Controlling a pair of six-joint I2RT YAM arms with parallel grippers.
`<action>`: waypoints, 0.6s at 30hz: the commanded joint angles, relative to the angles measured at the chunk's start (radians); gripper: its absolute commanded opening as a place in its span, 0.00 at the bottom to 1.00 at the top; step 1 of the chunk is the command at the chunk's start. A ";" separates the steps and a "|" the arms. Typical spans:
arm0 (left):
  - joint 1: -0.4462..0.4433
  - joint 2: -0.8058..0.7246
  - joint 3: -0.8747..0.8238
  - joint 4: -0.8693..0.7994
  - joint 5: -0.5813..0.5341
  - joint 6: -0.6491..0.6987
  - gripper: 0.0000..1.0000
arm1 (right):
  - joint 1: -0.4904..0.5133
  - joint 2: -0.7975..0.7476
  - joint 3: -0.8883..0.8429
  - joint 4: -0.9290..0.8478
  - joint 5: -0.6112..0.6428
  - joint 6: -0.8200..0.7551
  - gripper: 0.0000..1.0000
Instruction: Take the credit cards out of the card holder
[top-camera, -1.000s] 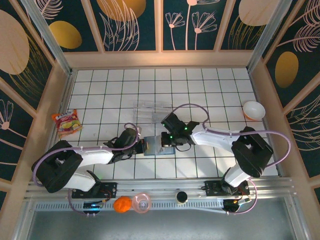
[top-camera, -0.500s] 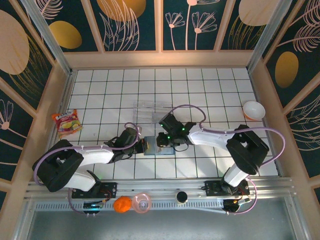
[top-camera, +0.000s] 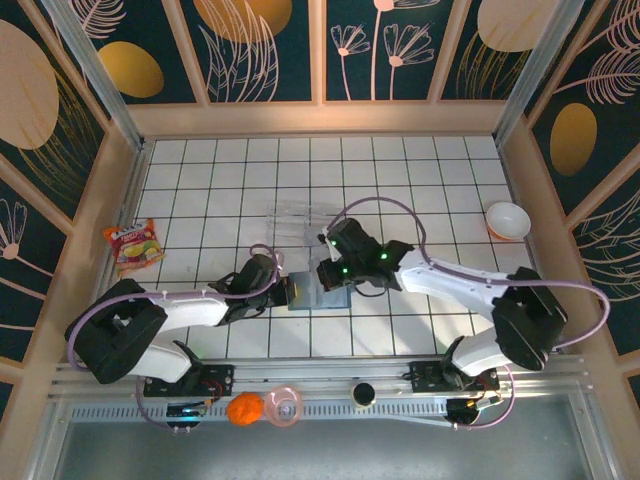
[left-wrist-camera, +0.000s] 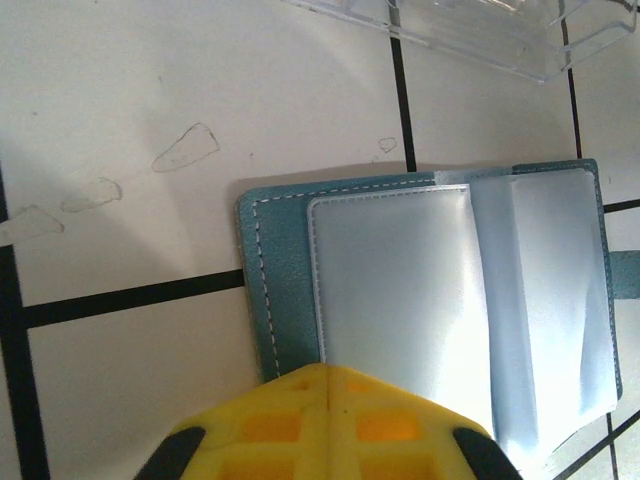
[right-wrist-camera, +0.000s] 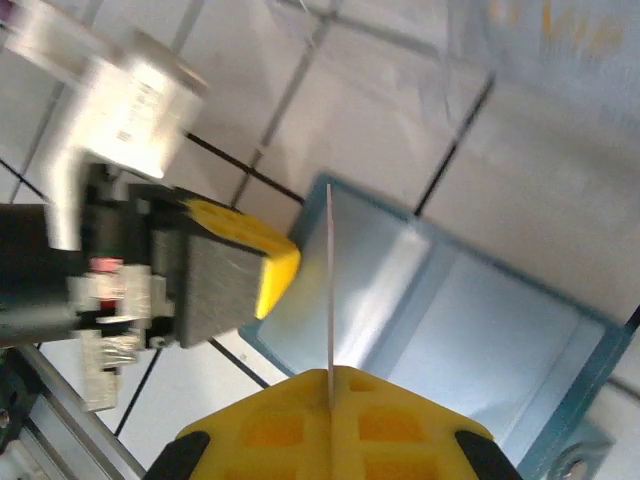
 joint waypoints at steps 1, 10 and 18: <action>-0.002 -0.030 0.036 -0.053 -0.002 0.006 0.31 | 0.004 -0.028 0.109 -0.091 0.069 -0.276 0.00; -0.001 -0.230 0.052 -0.200 -0.107 -0.042 0.95 | -0.035 0.073 0.319 -0.307 0.088 -0.720 0.00; 0.014 -0.398 0.008 -0.359 -0.219 -0.094 0.99 | -0.096 0.254 0.538 -0.449 0.068 -0.941 0.00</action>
